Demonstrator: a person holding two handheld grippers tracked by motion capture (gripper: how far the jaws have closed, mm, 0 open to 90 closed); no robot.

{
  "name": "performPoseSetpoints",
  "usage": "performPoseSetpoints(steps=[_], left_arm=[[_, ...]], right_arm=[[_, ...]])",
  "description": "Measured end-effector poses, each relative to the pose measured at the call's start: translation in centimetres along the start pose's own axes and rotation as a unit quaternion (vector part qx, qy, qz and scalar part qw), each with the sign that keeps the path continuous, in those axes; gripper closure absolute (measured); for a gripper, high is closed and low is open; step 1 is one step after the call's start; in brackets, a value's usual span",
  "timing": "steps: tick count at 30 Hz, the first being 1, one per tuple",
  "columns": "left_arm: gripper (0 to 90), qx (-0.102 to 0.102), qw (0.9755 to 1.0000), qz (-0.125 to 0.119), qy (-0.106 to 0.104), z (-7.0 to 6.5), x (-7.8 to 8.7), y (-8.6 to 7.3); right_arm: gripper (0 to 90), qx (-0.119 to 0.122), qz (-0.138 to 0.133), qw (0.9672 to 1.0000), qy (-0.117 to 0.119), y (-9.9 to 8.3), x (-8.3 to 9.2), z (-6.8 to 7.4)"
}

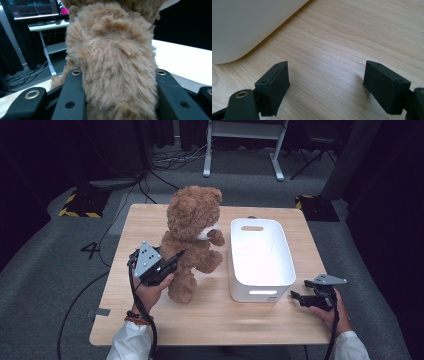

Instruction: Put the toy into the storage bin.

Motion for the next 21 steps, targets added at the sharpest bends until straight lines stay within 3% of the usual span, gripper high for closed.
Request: performPoseSetpoints(steps=[21], left_arm=[[64.8,-0.007,0.9987,-0.033,-0.038,-1.6,-2.2,4.3]], right_arm=[[20.7,0.000,0.000,1.0000,0.000,0.0,0.0,0.0]])
Point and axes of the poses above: each handheld gripper's, and its own axes: x roughly backward along the jaws, y roughly out of its top, z roughly to its left, the point moved 7 cm from there along -x, roughly forward along the jaws, and after that the axes turned 14 degrees about -z, right-handed, at the moved point
